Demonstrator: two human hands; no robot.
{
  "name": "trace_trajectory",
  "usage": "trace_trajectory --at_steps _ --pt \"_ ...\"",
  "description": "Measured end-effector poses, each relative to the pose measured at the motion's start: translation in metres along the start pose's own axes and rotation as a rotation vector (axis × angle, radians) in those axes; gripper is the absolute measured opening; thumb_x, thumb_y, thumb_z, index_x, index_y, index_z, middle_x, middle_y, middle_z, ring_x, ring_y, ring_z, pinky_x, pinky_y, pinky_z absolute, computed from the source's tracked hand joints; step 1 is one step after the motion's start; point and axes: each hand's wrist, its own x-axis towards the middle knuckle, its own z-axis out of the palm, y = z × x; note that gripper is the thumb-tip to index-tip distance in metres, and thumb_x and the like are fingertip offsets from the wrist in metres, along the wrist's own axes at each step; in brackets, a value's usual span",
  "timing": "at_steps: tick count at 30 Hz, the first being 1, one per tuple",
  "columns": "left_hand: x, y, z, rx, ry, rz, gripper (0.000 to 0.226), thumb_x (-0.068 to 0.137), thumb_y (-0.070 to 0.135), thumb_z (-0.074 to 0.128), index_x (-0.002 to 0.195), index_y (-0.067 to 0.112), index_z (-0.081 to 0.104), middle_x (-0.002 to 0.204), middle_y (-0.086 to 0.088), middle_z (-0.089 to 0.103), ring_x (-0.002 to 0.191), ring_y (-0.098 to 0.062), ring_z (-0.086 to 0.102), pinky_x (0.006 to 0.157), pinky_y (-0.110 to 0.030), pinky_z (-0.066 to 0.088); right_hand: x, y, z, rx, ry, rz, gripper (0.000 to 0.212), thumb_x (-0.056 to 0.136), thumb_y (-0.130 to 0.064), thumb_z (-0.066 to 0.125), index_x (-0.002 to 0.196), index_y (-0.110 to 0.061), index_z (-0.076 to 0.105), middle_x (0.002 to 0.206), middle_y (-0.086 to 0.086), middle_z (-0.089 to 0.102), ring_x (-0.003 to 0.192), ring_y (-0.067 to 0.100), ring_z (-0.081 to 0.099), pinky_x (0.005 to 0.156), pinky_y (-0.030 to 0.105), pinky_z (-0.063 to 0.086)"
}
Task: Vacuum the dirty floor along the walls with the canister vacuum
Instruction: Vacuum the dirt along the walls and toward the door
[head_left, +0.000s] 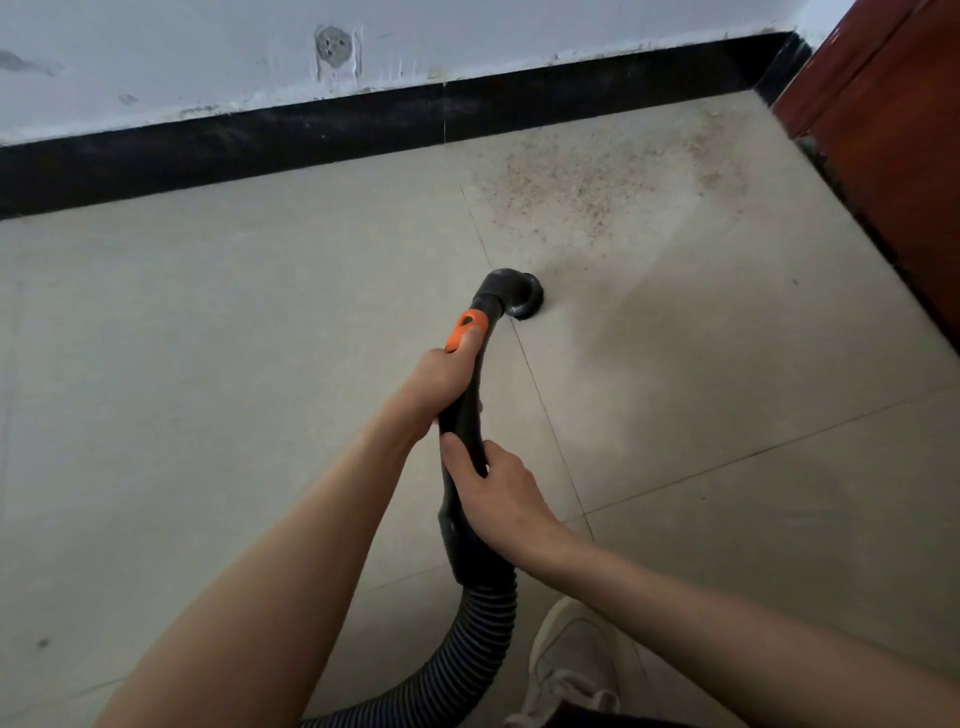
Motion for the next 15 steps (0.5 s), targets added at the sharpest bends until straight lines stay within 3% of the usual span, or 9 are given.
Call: trace_trajectory --at_steps 4,8,11,15 --pt "0.004 0.002 -0.001 -0.004 -0.007 0.022 0.064 0.091 0.065 0.035 0.105 0.004 0.050 0.075 -0.014 0.062 0.058 -0.022 0.062 0.054 -0.027 0.050 0.004 -0.002 0.000 0.012 0.007 -0.006 0.041 0.099 -0.053 0.038 0.100 -0.015 0.054 0.090 0.000 0.059 0.082 0.014 0.058 0.070 0.028 0.047" --pt "0.006 -0.001 -0.020 -0.101 0.135 0.025 0.059 0.092 0.060 0.039 0.098 0.002 0.052 0.073 -0.014 0.060 0.060 -0.024 0.060 0.057 -0.028 0.050 0.019 -0.015 0.003 -0.013 -0.062 -0.039 0.040 0.098 -0.052 0.040 0.091 -0.015 0.054 0.083 -0.002 0.057 0.080 0.016 0.056 0.063 0.025 0.041" --pt "0.011 0.000 -0.031 -0.125 0.190 0.043 0.056 0.094 0.056 0.040 0.100 0.001 0.052 0.072 -0.012 0.059 0.060 -0.024 0.059 0.060 -0.030 0.051 0.028 -0.020 0.009 0.007 -0.083 -0.068 0.042 0.098 -0.052 0.041 0.092 -0.013 0.055 0.086 0.000 0.058 0.082 0.018 0.057 0.069 0.028 0.043" --pt "0.019 0.009 -0.021 0.018 0.093 0.075 0.054 0.094 0.057 0.036 0.097 0.006 0.050 0.074 -0.013 0.062 0.061 -0.024 0.061 0.060 -0.029 0.052 0.028 -0.014 0.010 0.082 0.016 -0.048 0.038 0.099 -0.050 0.040 0.100 -0.015 0.054 0.090 -0.001 0.059 0.087 0.017 0.060 0.079 0.030 0.049"
